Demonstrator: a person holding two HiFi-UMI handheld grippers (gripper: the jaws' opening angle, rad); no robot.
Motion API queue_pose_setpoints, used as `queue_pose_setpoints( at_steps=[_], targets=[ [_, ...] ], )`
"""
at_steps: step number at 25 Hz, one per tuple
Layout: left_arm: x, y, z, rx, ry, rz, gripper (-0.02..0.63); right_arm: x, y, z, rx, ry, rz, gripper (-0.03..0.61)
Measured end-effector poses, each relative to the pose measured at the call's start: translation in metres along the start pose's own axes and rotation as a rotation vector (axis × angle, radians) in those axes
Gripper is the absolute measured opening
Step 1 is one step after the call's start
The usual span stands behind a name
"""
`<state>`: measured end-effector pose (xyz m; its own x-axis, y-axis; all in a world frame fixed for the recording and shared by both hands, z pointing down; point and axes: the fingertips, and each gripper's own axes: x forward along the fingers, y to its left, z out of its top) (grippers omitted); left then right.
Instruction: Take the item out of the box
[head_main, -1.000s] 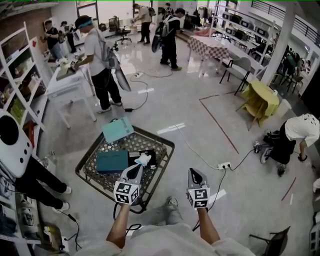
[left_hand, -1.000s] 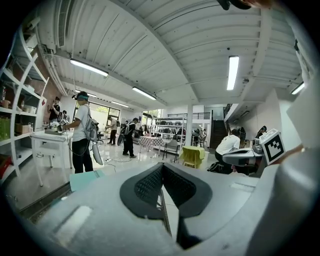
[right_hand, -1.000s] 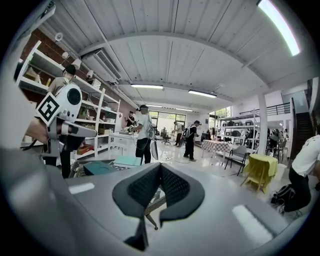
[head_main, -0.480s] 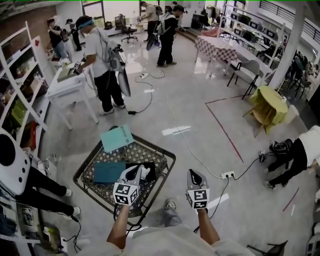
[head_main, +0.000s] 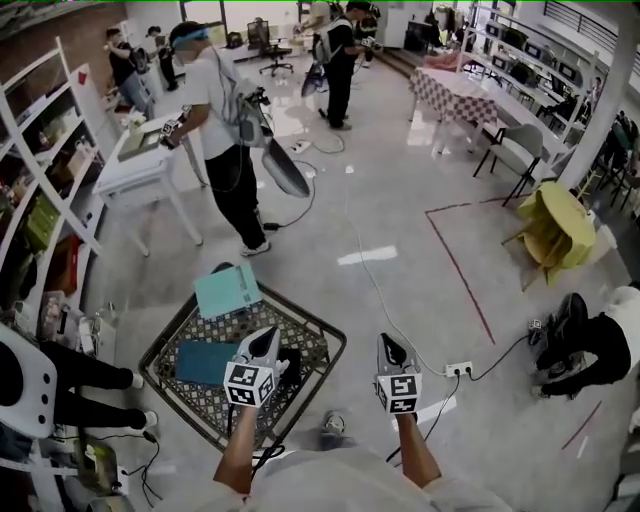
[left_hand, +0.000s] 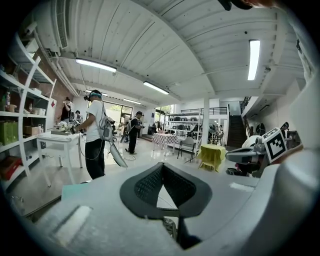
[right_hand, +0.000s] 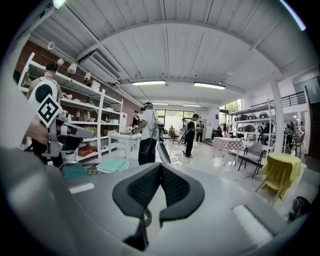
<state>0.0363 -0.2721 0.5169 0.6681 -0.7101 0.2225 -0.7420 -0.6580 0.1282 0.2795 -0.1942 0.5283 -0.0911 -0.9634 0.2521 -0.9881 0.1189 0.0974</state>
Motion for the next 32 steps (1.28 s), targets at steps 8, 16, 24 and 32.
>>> queue_pose_setpoints(
  at_steps=[8,16,24,32],
  targets=[
    [0.03,0.016,-0.004,0.011,0.051,0.058,0.006,0.048,-0.023,-0.006,0.017,0.016,0.059,-0.002],
    [0.032,0.037,-0.015,0.02,0.105,0.11,0.006,0.08,-0.019,-0.015,0.036,0.045,0.117,-0.002],
    [0.012,0.063,-0.043,-0.019,0.14,0.125,0.006,0.093,0.02,-0.028,0.033,0.087,0.155,-0.002],
    [-0.02,0.099,-0.068,-0.063,0.166,0.159,0.006,0.112,0.085,-0.035,0.006,0.125,0.235,-0.002]
  ],
)
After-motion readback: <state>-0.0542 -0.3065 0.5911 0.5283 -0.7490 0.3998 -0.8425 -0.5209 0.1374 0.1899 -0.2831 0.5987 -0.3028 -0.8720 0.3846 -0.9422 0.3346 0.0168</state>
